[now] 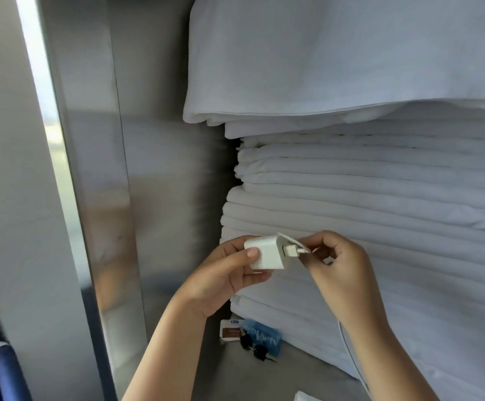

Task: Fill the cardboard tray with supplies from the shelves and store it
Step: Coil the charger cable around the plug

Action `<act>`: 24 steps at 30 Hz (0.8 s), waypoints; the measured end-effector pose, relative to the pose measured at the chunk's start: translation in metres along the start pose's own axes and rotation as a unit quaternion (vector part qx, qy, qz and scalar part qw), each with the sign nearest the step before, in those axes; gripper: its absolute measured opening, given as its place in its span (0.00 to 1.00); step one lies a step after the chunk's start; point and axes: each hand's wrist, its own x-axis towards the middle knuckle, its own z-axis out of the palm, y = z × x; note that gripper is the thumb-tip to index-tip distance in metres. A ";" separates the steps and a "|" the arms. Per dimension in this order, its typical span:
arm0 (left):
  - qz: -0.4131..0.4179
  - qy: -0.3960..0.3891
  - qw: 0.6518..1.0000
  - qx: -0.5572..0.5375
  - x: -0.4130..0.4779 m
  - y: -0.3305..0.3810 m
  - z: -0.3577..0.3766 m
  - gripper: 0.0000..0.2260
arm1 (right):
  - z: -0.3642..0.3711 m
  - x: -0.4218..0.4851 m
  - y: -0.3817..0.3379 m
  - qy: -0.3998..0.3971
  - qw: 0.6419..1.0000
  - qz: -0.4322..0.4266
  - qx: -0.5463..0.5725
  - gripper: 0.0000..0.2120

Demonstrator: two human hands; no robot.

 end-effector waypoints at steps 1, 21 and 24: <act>0.000 0.015 1.000 -0.009 0.000 -0.001 -0.001 0.16 | 0.002 -0.003 0.003 0.001 1.000 0.003 -0.009 0.09; 0.056 0.331 0.941 0.045 0.011 -0.011 -0.012 0.09 | 0.000 -0.014 0.028 -0.381 0.904 0.132 -0.145 0.14; 0.058 0.331 0.939 0.077 0.011 -0.012 -0.013 0.07 | -0.004 -0.013 0.029 -0.319 0.932 0.107 -0.132 0.11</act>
